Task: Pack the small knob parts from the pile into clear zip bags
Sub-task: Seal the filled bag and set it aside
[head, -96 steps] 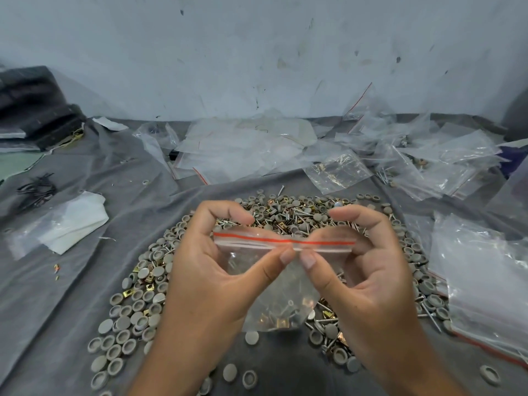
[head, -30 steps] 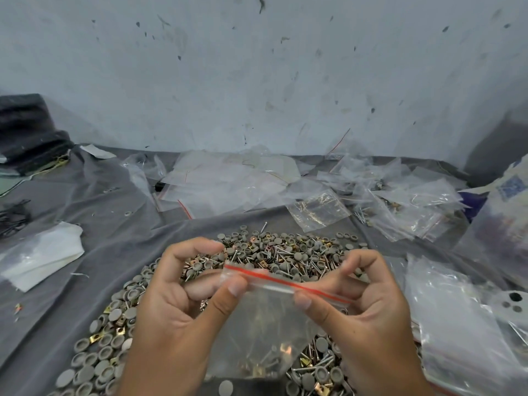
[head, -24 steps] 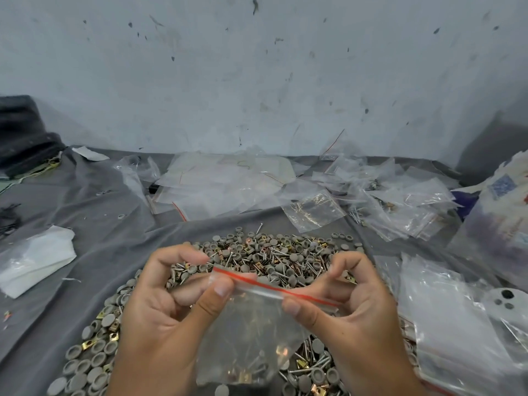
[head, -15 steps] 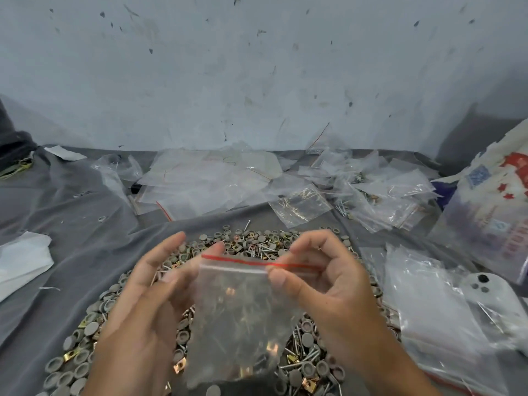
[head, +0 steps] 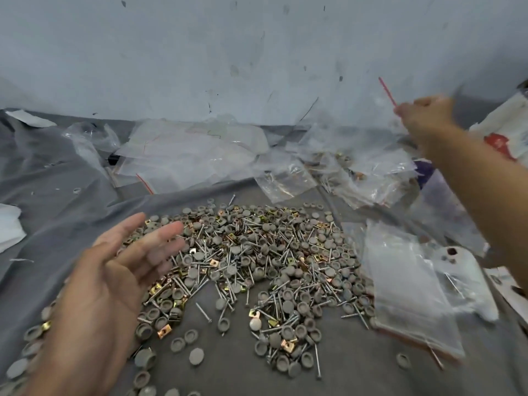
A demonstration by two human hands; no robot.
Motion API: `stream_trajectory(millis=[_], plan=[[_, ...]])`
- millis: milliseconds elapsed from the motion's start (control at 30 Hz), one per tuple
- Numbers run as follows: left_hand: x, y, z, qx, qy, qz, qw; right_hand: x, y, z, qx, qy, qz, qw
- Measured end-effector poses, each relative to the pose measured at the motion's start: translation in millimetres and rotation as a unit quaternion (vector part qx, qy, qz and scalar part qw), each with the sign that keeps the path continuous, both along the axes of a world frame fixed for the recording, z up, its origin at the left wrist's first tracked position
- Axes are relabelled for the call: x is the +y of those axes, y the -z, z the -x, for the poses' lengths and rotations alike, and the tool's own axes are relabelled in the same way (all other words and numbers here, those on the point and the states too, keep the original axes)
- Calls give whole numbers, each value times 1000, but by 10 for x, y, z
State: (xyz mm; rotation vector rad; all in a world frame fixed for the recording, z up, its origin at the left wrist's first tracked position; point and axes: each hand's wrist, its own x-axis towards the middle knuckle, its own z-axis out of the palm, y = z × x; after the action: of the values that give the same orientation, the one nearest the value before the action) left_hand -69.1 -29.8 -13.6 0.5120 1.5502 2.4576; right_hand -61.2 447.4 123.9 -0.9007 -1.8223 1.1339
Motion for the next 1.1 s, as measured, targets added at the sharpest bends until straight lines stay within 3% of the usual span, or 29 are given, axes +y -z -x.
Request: stream_trajectory(millis=[67,133,200,300,367,433,600,667,800,867,967,1100], plan=[[17,-14,-61,-1,-16,9,1000,159,290,-202,-156,23,-55,986],[18,-16,-68,16,-30,17,999,133,560,-535,-227,18,-116,967],[31,-49,-63,29,-23,29,999,-95,787,-946,-305,-95,-131,939],[42,-44,-47,42,-17,40,998,-472,1138,-1534,-490,-255,-176,815],[63,-49,-57,43,-19,40,998,-653,1342,-1812,-522,-264,-230,778],[97,-48,-93,40,-21,46,998,-745,1441,-1929,-496,-261,-243,792],[171,-8,-142,10,-26,52,998,-725,1246,-1900,-359,-210,-215,884],[203,-9,-144,-4,-29,68,997,-802,1043,-1851,-322,-209,-174,907],[280,-38,-236,8,-9,125,992,-1215,765,-1690,-146,-251,-40,956],[313,-31,-336,46,-7,164,985,-1509,718,-1532,-82,-286,20,954],[379,-125,-500,105,33,186,976,-2040,708,-1224,-44,-391,87,915],[330,-182,-513,124,57,179,974,-2651,803,-856,-44,-467,77,880]])
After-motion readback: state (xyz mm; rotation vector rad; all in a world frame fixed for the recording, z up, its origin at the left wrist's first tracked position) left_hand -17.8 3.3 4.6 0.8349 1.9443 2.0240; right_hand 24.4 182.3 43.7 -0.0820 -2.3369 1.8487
